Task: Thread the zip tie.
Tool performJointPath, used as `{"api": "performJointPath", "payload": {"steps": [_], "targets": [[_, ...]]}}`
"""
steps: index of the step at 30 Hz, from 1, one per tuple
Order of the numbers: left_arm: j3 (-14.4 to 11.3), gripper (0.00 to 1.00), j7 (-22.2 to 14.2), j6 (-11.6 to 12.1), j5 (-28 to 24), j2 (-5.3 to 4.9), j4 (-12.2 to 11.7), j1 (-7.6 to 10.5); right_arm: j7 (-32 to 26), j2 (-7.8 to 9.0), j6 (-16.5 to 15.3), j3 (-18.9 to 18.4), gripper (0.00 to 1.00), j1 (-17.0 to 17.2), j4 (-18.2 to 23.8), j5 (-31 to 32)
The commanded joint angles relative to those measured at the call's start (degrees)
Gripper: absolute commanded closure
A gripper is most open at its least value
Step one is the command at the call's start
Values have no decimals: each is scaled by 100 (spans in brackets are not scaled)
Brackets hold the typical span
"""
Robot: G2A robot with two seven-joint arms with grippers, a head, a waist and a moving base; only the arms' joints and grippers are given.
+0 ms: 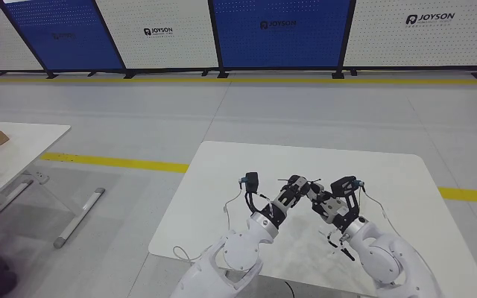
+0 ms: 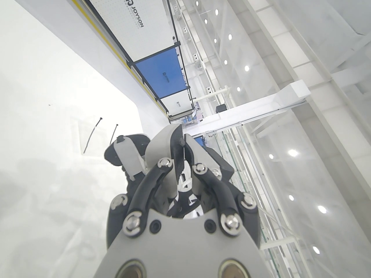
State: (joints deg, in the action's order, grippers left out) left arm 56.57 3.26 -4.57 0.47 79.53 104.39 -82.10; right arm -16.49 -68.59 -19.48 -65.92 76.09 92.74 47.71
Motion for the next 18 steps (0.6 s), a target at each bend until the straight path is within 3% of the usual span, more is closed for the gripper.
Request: {"api": "performJointPath", "payload": {"steps": [1, 11, 17, 18], "targets": [[11, 100, 4, 18, -10, -2, 37, -18, -12, 1, 0, 6, 100, -21, -32, -14], [20, 100, 22, 105, 19, -15, 293, -152, -41, -5, 0, 56, 100, -133, -204, -40], [29, 100, 114, 95, 104, -16, 293, -171, -45, -3, 0, 53, 100, -169, -255, -145], [31, 100, 185, 74, 185, -15, 249, -153, -50, 0, 0, 34, 53, -166, -245, -205]]}}
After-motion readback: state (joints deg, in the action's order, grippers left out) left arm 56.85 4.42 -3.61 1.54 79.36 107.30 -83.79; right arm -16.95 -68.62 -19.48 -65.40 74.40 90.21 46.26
